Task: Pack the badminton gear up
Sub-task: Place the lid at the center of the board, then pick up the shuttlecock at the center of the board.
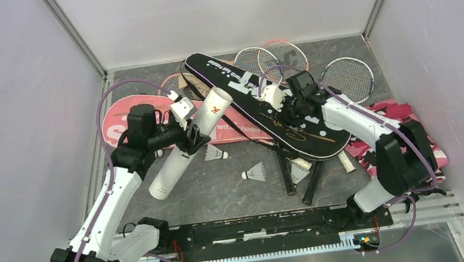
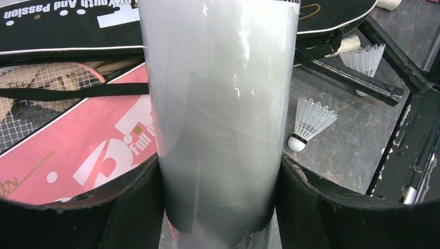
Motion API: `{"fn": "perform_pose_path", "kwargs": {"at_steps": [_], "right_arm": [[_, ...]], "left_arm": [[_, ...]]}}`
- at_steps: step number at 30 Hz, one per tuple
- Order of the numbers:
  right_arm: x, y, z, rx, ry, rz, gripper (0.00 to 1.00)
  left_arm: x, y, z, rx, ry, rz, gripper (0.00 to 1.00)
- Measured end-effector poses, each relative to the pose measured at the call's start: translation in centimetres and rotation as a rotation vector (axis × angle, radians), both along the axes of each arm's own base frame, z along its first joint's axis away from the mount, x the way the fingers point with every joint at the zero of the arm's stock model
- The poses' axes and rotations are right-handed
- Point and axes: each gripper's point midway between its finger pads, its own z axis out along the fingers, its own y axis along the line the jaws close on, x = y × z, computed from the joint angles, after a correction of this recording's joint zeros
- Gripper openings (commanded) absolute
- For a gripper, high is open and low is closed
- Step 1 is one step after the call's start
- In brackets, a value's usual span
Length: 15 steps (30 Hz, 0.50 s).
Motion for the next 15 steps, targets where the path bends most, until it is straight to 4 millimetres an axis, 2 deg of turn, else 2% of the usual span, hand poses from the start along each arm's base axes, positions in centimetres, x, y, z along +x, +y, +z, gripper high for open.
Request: {"fn": "perform_pose_path", "kwargs": {"at_steps": [5,8,12,15], "right_arm": [[-1.2,1.2,3.4,0.099,-0.048,0.057,0.53],[-3.2,2.2,5.6,0.185,-0.072,0.133,0.54],[-6.8,2.0,5.7,0.215,-0.031,0.214,0.65],[-9.6,1.3,4.6,0.2,0.041,0.263,0.67]], "left_arm": [[0.1,0.1,0.0,0.0,-0.001,0.006,0.35],[0.2,0.3,0.0,0.0,-0.001,0.012,0.36],[0.3,0.4,0.0,0.001,-0.001,0.014,0.37],[0.3,0.3,0.0,0.002,-0.004,0.011,0.37]]}}
